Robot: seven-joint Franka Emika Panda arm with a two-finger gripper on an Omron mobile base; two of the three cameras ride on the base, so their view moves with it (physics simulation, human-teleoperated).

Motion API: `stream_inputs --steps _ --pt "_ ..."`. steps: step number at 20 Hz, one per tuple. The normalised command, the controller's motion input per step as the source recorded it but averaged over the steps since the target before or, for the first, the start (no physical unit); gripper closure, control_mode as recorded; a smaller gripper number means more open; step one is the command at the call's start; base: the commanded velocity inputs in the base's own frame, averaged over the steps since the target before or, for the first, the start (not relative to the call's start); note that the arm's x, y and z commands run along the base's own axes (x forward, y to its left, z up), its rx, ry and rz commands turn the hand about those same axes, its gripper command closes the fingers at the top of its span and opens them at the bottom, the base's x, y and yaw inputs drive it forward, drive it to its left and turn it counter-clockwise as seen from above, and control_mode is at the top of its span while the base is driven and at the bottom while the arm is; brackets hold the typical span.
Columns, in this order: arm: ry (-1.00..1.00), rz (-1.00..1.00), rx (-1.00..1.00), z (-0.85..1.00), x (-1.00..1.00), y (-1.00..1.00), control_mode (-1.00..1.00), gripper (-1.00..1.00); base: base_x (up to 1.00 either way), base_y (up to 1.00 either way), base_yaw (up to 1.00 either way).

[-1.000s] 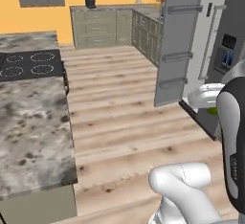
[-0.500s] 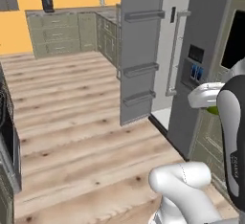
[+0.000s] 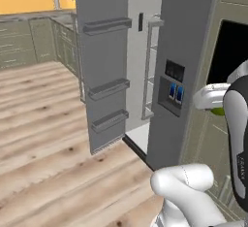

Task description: Transport the fish and lime to the fridge. Place the fish on the rack containing meat and place the lime on the rack containing the vegetable, ensuring meats and vegetables are on different racks.

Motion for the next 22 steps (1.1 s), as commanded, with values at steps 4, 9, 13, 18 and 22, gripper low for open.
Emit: stream_inputs --steps 4,9,13,18,22 --pt "0.0 0.0 0.0 0.0 0.0 0.0 1.0 1.0 0.99 0.34 -0.39" --pt "0.0 0.0 0.0 0.0 0.0 0.0 1.0 1.0 0.59 0.61 -0.37" --pt "0.0 0.0 0.0 0.0 0.0 0.0 1.0 1.0 0.26 0.98 -0.32" --pt "0.0 0.0 0.0 0.0 0.0 0.0 1.0 1.0 0.02 0.64 -0.34" --pt "0.0 0.0 0.0 0.0 0.0 0.0 1.0 1.0 0.32 0.02 -0.3"
